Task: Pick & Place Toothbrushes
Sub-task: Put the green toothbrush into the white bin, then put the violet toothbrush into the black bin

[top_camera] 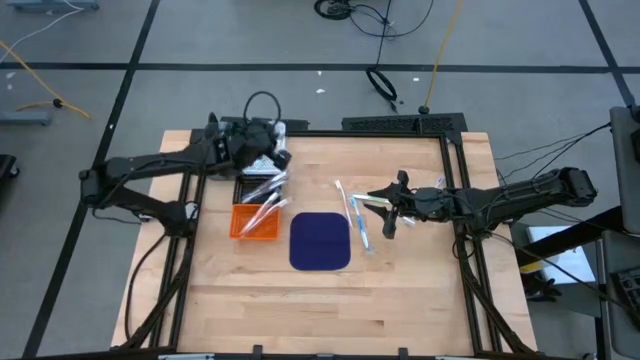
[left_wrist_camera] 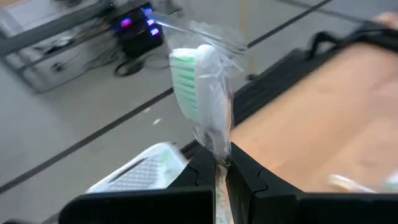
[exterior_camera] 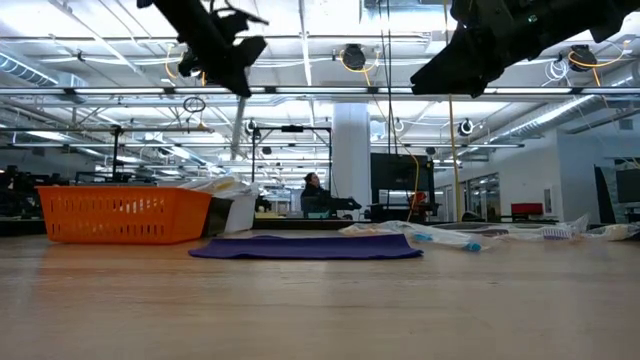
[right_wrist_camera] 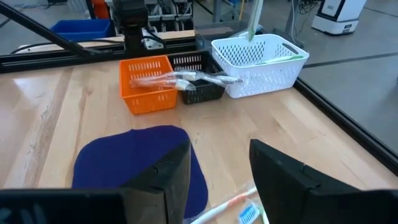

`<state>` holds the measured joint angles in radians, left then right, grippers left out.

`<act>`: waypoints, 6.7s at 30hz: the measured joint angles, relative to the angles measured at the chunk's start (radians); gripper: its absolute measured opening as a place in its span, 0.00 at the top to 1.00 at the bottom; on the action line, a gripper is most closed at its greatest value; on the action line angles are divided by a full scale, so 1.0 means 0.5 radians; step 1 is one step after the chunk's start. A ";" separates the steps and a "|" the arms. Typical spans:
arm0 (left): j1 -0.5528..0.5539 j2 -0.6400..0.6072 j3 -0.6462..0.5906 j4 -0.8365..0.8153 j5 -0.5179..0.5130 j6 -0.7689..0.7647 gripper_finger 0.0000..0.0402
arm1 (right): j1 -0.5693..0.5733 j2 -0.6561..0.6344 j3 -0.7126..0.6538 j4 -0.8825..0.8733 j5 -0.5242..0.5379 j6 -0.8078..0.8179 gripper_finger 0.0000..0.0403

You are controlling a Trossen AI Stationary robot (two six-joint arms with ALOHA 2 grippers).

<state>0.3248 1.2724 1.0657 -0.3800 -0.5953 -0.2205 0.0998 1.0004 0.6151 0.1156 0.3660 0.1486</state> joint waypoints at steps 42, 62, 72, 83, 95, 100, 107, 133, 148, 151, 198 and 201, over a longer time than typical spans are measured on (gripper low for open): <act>0.647 0.380 -0.001 -0.456 0.458 -0.029 0.74 | 0.001 0.002 -0.101 0.198 -0.003 -0.008 0.63; 0.456 0.369 -0.001 -0.288 0.552 0.058 0.47 | 0.000 0.002 -0.101 0.178 -0.003 -0.008 0.63; 0.148 0.331 0.000 0.197 1.085 0.262 0.51 | 0.001 0.002 -0.101 0.159 -0.003 -0.008 0.63; -0.197 0.333 0.000 0.346 1.260 0.326 0.51 | 0.000 0.002 -0.101 -0.263 -0.008 0.226 0.63; -0.389 0.333 0.000 0.351 1.129 0.332 0.50 | 0.001 0.015 -0.101 -1.236 -0.082 0.880 0.63; -0.394 0.333 0.000 0.351 1.118 0.331 0.50 | 0.001 0.096 -0.122 -1.332 -0.116 0.956 0.63; -0.394 0.333 0.000 0.358 1.116 0.323 0.50 | 0.001 0.219 -0.196 -1.317 -0.096 0.940 0.63; -0.393 0.335 0.000 0.398 1.116 0.321 0.50 | 0.001 0.285 -0.218 -1.224 -0.109 0.901 1.00; -0.393 0.335 0.000 0.442 1.116 0.310 0.50 | 0.001 -0.020 -0.072 -0.781 -0.016 0.501 1.00; -0.393 0.335 0.000 0.484 1.117 0.309 0.50 | 0.001 -0.077 -0.072 -0.570 0.025 0.383 1.00; -0.527 0.335 -0.001 1.429 1.124 0.334 0.96 | 0.013 0.179 -0.071 0.881 0.045 -0.210 1.00; -0.535 0.335 -0.001 1.427 1.122 0.337 0.98 | 0.013 0.179 -0.071 0.864 0.045 -0.199 1.00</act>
<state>0.0573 1.4399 1.0653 0.3336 -0.0341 -0.0521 0.1062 1.0901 0.5797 0.5476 0.3884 0.0489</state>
